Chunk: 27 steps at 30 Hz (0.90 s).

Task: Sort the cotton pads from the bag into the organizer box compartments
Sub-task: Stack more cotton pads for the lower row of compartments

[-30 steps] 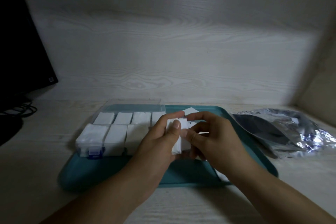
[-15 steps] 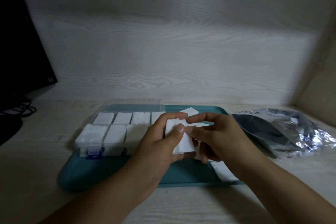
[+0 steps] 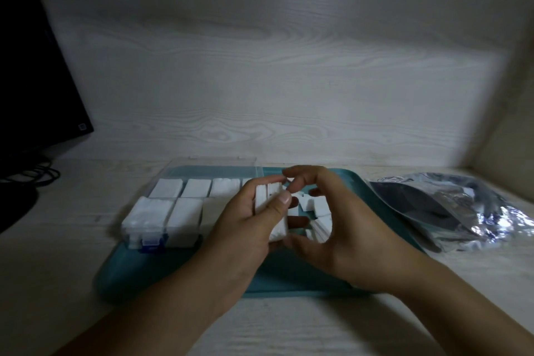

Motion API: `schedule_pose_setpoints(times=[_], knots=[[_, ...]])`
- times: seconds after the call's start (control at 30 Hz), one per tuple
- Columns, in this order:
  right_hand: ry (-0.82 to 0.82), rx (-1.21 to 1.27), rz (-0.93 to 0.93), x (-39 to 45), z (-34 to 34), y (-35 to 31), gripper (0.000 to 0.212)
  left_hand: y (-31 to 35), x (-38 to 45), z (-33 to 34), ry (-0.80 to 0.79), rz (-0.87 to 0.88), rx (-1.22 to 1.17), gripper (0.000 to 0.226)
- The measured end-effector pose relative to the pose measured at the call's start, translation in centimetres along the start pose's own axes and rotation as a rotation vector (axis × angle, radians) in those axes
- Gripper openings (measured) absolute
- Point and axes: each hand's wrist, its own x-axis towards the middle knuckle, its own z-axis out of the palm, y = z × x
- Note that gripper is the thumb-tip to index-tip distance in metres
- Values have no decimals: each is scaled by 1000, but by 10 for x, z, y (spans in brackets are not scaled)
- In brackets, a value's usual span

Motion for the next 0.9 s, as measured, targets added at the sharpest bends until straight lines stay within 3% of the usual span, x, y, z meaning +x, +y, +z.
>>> schedule_pose_setpoints(times=[0.07,0.17,0.27,0.43,0.9], knots=[[-11,-46,-2,1,2,2,71,0,-1,1,0,-16,-15,25],[-4,48,19,2,5,1,72,-1,-1,2,7,-40,-57,37],[-27,139,22,2,9,-2,82,0,-2,4,-41,-81,-138,35],[-41,67,-23,-1,14,-3,99,-5,1,2,-111,-90,-135,45],[-11,7,-120,-3,22,-1,97,-4,-4,4,-62,-111,-63,42]])
